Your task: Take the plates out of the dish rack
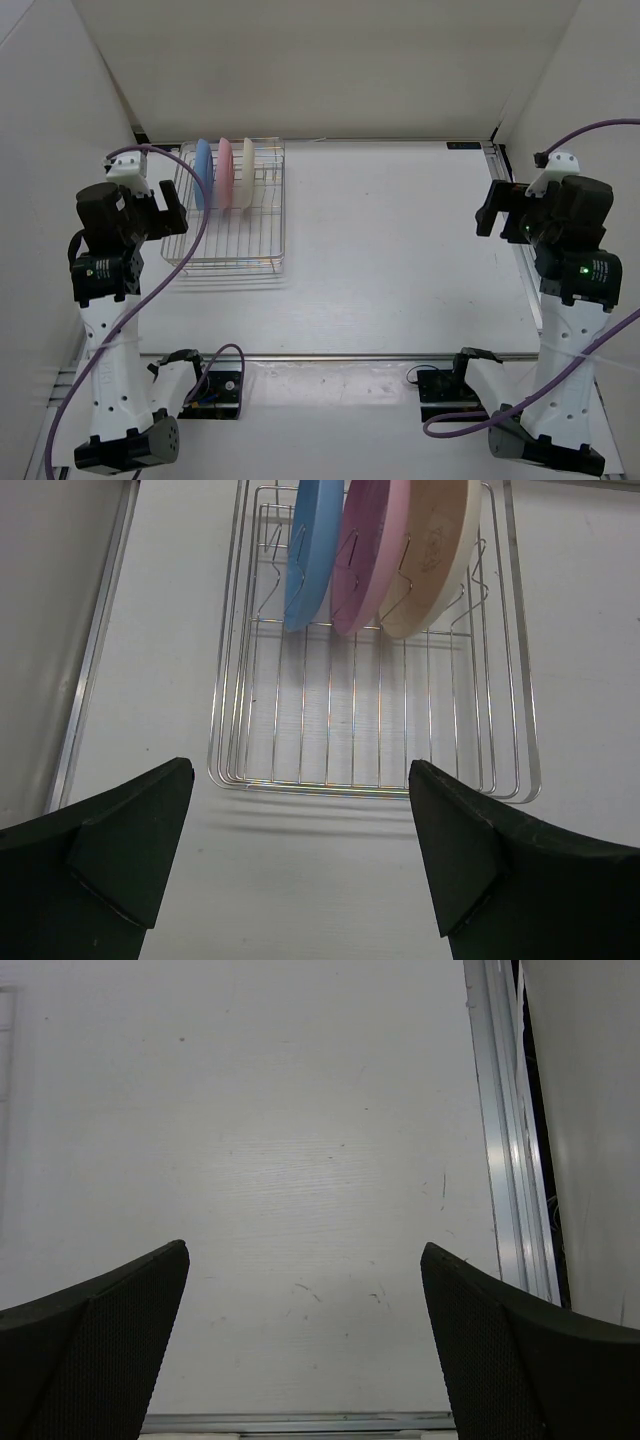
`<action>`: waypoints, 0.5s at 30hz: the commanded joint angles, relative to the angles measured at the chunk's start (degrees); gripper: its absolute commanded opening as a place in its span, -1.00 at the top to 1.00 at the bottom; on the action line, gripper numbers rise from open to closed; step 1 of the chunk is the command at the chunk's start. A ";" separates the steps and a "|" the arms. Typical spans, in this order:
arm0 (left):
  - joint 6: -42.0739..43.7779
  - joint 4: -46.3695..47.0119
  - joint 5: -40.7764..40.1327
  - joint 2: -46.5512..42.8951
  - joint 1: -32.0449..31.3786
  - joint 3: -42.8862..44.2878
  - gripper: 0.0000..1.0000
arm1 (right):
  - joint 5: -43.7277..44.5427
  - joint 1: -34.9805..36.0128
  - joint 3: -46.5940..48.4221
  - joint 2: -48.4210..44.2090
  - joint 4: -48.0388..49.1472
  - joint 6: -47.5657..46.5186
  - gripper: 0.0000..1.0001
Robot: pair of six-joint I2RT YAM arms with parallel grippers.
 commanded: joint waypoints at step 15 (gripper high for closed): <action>-0.10 1.57 2.79 -0.76 -0.18 -2.82 -1.00 | 0.64 -0.76 -4.52 -1.73 1.61 -0.25 -1.00</action>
